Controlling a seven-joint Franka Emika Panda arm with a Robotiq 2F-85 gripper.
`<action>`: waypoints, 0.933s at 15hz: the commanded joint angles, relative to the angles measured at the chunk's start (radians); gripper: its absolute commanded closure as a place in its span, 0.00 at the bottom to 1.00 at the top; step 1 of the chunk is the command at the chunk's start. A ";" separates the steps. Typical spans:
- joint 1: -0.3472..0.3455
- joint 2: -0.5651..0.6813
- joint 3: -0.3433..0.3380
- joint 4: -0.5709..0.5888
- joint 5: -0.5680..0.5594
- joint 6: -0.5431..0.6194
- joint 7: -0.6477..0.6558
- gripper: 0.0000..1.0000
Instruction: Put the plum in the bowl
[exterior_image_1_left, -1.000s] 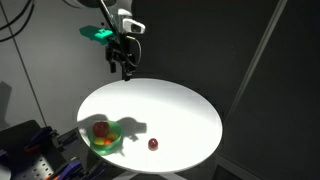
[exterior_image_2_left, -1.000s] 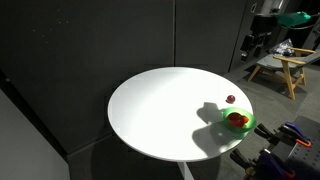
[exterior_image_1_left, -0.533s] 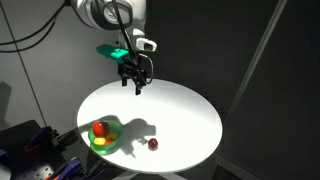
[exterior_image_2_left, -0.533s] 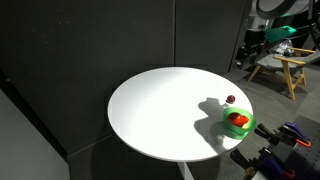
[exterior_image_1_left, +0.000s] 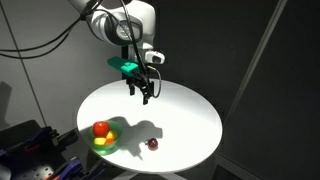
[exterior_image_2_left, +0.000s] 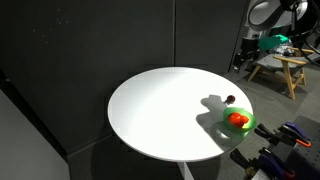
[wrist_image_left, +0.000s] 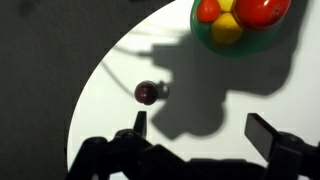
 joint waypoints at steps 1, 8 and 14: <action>-0.004 0.003 0.003 0.004 0.000 -0.002 0.000 0.00; -0.004 0.004 0.003 0.010 0.000 -0.002 0.000 0.00; -0.016 0.077 -0.009 0.049 0.010 0.077 0.009 0.00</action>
